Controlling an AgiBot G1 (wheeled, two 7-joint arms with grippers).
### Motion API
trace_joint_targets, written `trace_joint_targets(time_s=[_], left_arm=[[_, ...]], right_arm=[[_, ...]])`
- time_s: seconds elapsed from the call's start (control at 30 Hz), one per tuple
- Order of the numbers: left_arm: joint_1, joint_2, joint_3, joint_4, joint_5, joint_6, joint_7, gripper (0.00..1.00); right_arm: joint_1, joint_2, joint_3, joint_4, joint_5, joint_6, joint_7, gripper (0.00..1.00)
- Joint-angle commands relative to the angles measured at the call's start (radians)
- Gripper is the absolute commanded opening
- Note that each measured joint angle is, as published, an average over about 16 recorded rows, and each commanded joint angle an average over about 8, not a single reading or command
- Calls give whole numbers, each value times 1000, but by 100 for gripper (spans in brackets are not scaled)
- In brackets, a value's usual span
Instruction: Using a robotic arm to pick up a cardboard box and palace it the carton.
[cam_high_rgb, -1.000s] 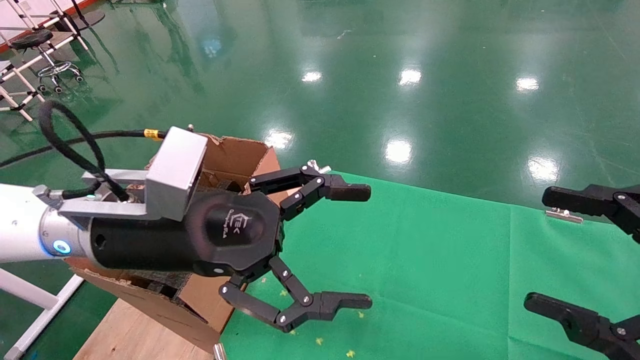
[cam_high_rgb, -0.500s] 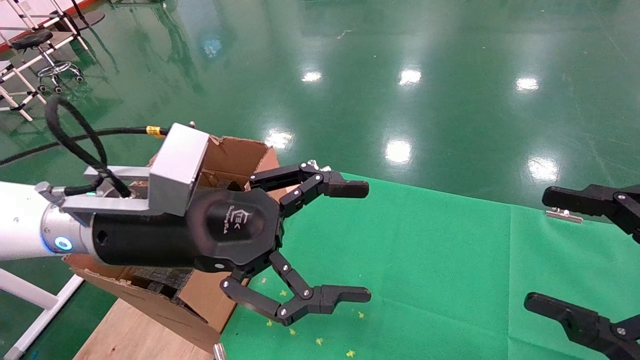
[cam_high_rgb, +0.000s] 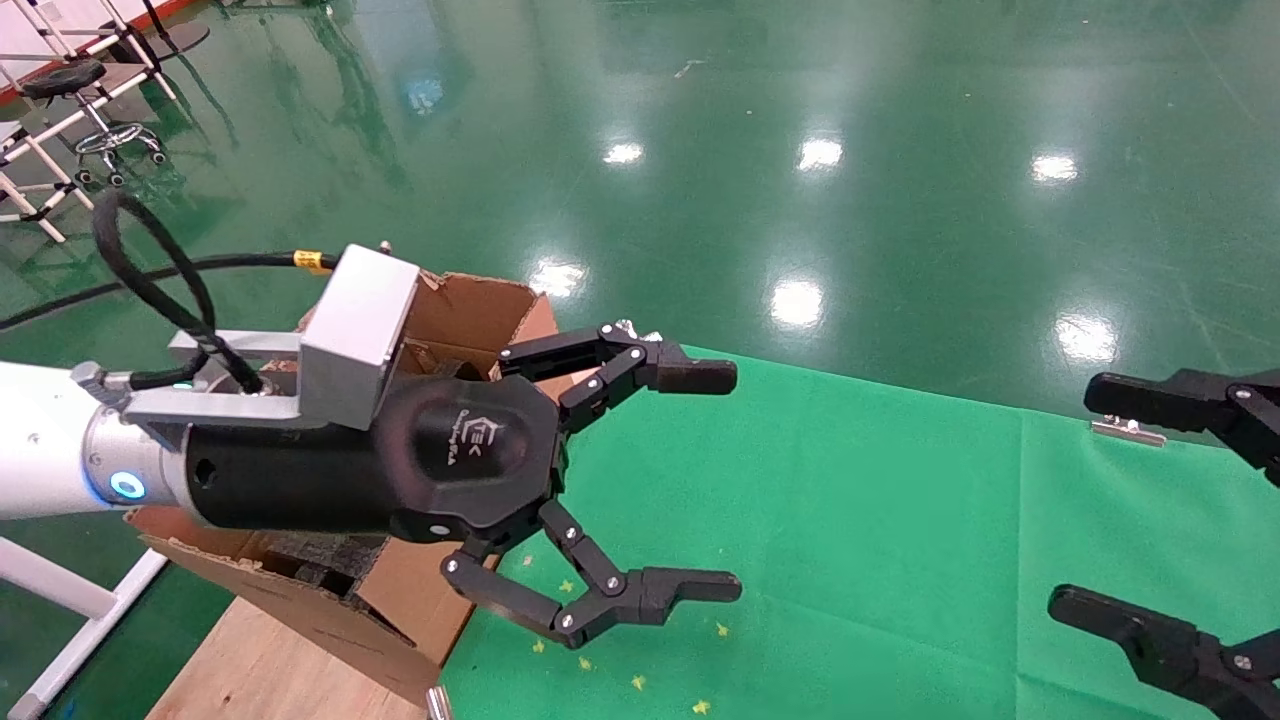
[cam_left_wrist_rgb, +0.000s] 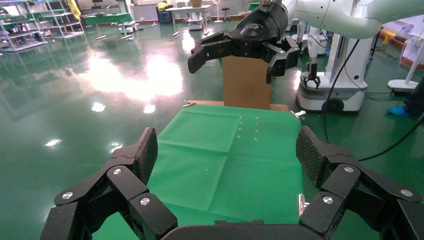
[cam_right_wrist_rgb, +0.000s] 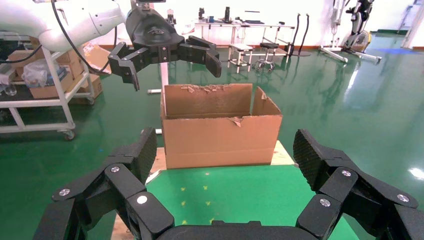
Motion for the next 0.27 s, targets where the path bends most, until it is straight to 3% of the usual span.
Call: trace_joint_targets(time_s=[0.03,0.27], left_arm=[[0,0,0,0,0,0,0,100],[-1,0,1,1,0,0,0,100]], right_arm=[[0,0,0,0,0,0,0,100],[0,0,0,0,0,0,0,100]])
